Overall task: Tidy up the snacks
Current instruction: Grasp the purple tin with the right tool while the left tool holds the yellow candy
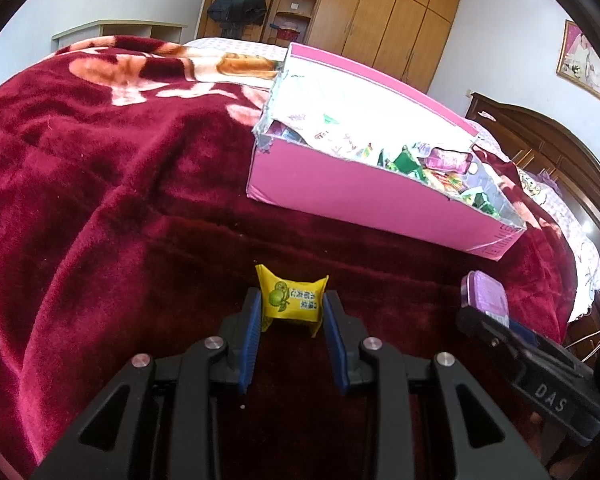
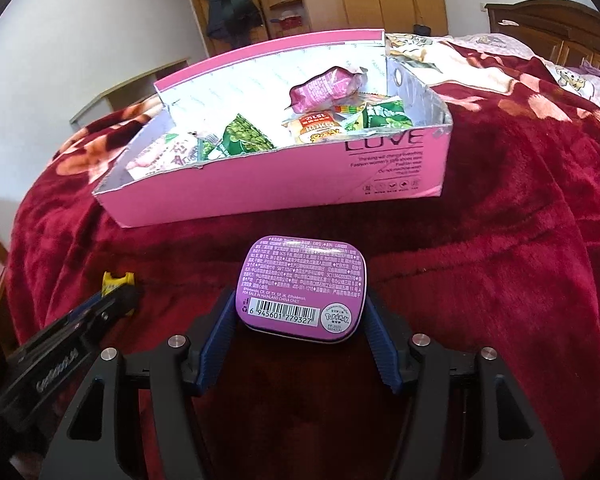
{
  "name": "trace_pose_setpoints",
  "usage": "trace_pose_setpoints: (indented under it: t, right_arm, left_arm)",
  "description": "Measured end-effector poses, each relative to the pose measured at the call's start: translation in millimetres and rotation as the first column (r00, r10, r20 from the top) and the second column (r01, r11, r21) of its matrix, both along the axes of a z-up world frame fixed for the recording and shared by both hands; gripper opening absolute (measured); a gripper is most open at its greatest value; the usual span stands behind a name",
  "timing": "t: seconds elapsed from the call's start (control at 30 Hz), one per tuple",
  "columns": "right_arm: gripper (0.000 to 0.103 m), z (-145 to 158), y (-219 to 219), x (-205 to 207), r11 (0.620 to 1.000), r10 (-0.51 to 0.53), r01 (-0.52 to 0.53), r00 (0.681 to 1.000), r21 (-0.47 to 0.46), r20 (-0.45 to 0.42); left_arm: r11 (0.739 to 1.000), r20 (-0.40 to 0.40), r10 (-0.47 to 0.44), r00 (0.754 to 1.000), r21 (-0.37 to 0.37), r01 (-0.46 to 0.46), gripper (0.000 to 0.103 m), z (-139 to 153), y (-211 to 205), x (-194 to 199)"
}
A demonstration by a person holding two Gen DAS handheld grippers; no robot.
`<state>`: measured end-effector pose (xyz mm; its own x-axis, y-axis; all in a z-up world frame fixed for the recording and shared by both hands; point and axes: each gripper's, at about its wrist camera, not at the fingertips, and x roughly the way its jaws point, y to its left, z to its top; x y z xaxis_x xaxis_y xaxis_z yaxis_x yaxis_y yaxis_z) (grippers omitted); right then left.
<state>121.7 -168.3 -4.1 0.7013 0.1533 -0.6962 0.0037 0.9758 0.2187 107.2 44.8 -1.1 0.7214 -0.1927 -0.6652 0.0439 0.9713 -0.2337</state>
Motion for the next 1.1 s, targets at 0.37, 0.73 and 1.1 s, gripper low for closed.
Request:
trace_pose_setpoints:
  t: [0.37, 0.73, 1.1]
  right_arm:
    - [0.063, 9.6, -12.2, -17.9, 0.999, 0.013, -0.014, 1.000, 0.049, 0.025]
    - [0.063, 32.6, -18.9, -35.1, 0.997, 0.034, -0.040, 0.995, 0.069, 0.094]
    - [0.063, 48.9, -23.3, -45.7, 0.995, 0.050, -0.061, 0.988, 0.076, 0.143]
  left_arm:
    - [0.999, 0.050, -0.005, 0.999, 0.037, 0.003, 0.031, 23.6, -12.1, -14.9]
    - [0.998, 0.100, -0.035, 0.994, 0.055, 0.030, 0.031, 46.5, -24.9, -25.9]
    - [0.998, 0.122, -0.050, 0.991, 0.051, 0.044, 0.031, 59.4, -29.4, -30.8]
